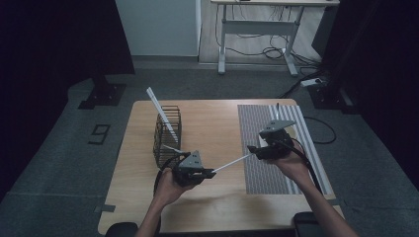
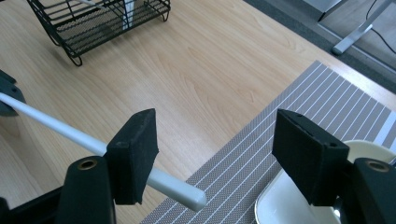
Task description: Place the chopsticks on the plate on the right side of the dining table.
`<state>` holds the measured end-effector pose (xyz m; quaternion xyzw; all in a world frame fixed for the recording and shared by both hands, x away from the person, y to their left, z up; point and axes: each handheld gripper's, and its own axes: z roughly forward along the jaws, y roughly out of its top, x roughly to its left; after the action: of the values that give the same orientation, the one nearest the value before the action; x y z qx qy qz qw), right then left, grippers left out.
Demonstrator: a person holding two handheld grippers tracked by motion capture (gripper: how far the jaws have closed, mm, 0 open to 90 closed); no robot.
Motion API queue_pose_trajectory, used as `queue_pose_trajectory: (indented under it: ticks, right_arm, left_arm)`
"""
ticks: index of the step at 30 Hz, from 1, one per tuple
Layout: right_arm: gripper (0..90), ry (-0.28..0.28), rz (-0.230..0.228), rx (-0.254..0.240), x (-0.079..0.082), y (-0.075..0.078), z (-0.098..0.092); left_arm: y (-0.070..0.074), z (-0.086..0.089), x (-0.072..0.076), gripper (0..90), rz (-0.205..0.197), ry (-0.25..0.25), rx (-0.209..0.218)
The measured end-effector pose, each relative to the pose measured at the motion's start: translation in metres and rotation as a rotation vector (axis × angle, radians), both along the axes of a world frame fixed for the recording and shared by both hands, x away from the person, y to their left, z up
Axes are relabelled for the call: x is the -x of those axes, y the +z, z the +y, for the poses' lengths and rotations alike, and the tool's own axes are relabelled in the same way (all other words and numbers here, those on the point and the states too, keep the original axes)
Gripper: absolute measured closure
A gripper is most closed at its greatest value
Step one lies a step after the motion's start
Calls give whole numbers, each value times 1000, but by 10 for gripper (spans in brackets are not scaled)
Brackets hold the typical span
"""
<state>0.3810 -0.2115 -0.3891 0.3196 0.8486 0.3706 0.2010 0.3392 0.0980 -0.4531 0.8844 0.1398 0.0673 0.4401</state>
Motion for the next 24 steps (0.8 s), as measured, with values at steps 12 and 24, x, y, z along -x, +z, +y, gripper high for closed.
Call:
queue_pose_trajectory:
  ticks: [12,24]
  right_arm:
    - [305,0,32,-13,-2,-19,-6]
    - [214,104,75,-25,4,-19,-3]
  left_arm:
    - [3,1,1,860,-2,-27,-10]
    - [1,-2,-1,861,12,-33,-37]
